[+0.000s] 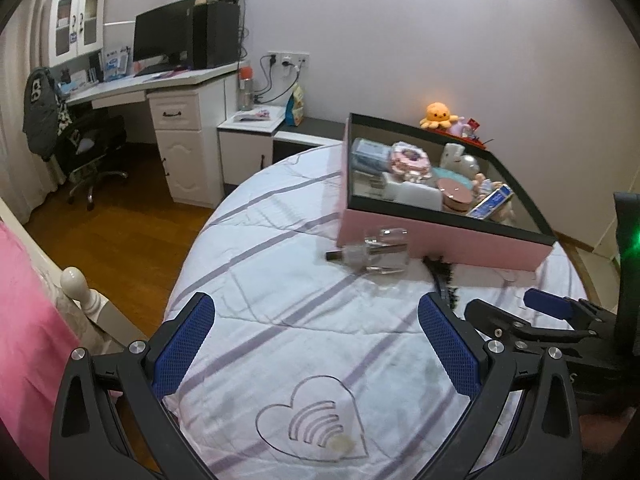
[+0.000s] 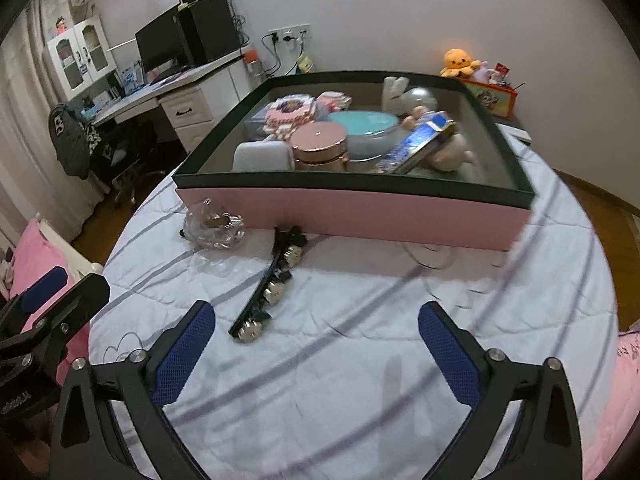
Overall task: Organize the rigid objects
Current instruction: 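Withdraw both tools and move toward the hair clip and glass bottle, then grasp the glass bottle with the left tool while the right grasps the black hair clip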
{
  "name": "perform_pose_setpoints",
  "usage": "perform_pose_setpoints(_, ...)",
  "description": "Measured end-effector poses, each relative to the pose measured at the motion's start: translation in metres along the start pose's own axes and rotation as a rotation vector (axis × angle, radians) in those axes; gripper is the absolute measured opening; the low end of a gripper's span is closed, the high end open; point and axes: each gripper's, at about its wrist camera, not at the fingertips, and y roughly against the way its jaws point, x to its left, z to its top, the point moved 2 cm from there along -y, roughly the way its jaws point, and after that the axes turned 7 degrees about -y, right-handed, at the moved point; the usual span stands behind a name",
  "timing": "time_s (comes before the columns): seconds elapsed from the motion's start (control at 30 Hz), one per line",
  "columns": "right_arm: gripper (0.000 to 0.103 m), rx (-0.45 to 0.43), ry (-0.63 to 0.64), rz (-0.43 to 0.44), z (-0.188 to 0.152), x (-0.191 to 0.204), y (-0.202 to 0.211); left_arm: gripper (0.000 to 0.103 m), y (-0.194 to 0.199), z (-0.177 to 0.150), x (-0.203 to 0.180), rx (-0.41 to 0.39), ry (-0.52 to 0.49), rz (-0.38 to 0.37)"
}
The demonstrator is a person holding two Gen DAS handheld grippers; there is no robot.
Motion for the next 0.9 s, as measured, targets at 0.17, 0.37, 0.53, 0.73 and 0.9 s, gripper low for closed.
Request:
perform_pose_setpoints(0.17,0.074,0.038,0.02,0.018,0.005,0.01,-0.021,0.103,-0.012,-0.001,0.005,0.02,0.005,0.007)
perform_pose_setpoints(0.37,0.057,0.04,0.116,-0.021,0.001,0.024,-0.038,0.103,-0.026,-0.003,0.006,0.044,0.009,0.0)
perform_pose_setpoints(0.53,0.019,0.021,0.128,-0.024,0.0,0.011,-0.029,0.103,-0.034,0.0,-0.001,0.052,0.004,-0.026)
perform_pose_setpoints(0.73,0.019,0.015,0.082,-0.011,-0.003,-0.013,-0.019,0.103,-0.049,0.007,-0.018,0.065,-0.007,-0.06)
perform_pose_setpoints(0.9,0.019,0.014,0.065,0.003,-0.001,-0.022,-0.018,0.103,-0.063,0.013,-0.029,0.08,-0.01,-0.076)
